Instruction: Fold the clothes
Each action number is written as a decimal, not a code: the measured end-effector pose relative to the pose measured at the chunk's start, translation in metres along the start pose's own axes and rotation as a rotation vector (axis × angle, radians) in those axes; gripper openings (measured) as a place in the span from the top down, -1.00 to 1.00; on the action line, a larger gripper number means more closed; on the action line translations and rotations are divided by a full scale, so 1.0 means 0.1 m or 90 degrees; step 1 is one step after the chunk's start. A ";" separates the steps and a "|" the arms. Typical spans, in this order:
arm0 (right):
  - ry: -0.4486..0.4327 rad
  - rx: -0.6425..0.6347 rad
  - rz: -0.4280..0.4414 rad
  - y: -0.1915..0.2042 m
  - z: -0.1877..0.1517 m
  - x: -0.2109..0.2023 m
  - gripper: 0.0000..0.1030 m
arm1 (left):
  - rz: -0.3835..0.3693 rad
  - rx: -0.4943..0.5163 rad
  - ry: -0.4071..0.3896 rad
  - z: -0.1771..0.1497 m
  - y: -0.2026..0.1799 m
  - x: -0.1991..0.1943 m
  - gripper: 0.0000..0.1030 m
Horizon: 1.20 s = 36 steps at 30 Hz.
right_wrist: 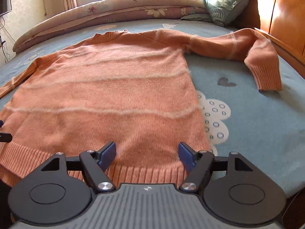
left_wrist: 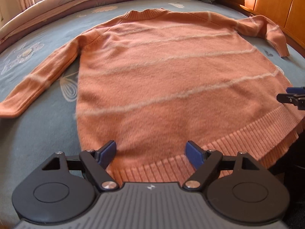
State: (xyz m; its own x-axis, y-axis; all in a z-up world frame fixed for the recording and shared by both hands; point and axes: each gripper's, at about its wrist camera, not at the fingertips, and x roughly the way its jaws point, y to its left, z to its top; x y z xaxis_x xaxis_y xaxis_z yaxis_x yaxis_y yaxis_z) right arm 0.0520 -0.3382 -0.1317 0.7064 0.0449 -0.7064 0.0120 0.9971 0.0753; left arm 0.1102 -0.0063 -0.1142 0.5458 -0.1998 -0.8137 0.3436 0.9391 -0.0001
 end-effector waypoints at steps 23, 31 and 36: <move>0.006 0.301 0.243 -0.68 0.09 0.11 -0.69 | -0.110 -0.069 0.015 0.27 -0.16 0.14 -0.63; 0.003 0.282 0.195 -0.54 0.07 0.05 -0.82 | -0.076 -0.102 -0.014 0.29 -0.05 -0.11 -0.63; 0.010 0.216 0.138 -0.30 0.10 0.06 -0.95 | -0.100 -0.104 -0.057 0.67 -0.16 0.07 -0.64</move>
State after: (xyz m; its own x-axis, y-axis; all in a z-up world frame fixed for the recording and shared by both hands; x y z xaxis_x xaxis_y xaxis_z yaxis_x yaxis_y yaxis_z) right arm 0.0626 -0.3682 -0.1314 0.7074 0.2554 -0.6590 0.0992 0.8873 0.4503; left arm 0.1597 -0.0411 -0.0804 0.5636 -0.3640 -0.7415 0.3048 0.9260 -0.2229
